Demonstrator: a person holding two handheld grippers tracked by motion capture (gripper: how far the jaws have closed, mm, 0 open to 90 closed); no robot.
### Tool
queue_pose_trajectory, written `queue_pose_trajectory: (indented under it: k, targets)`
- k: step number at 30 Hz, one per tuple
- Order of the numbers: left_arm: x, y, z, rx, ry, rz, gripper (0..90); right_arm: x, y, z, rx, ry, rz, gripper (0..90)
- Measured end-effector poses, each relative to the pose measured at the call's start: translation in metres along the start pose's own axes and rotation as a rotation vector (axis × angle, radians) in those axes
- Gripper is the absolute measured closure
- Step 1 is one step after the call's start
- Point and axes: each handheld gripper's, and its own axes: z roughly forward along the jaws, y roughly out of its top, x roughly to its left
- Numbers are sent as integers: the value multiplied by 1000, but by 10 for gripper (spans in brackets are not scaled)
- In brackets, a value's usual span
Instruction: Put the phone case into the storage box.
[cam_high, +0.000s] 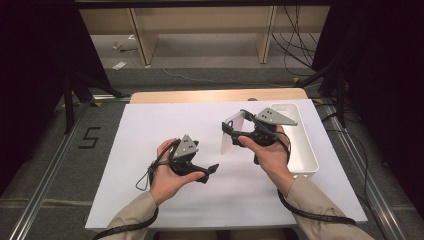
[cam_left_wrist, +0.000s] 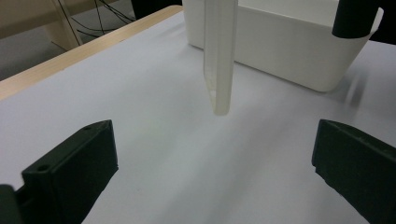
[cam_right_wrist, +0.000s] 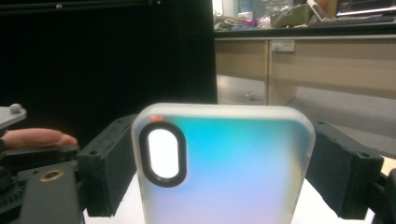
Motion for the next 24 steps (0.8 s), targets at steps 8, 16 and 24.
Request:
queue_pose_trajectory:
  k: [8,16,24]
  targets:
    - [6,-10,-15,-6,-2,-8,0,-6,7,-6,-16,-17,11,179]
    - [13,-19,-28,-13,13,-10,0,-10,13,-10,-33,-31,18,179]
    - [18,-26,-34,-2,37,-6,0,-17,17,-15,-39,-55,28,178]
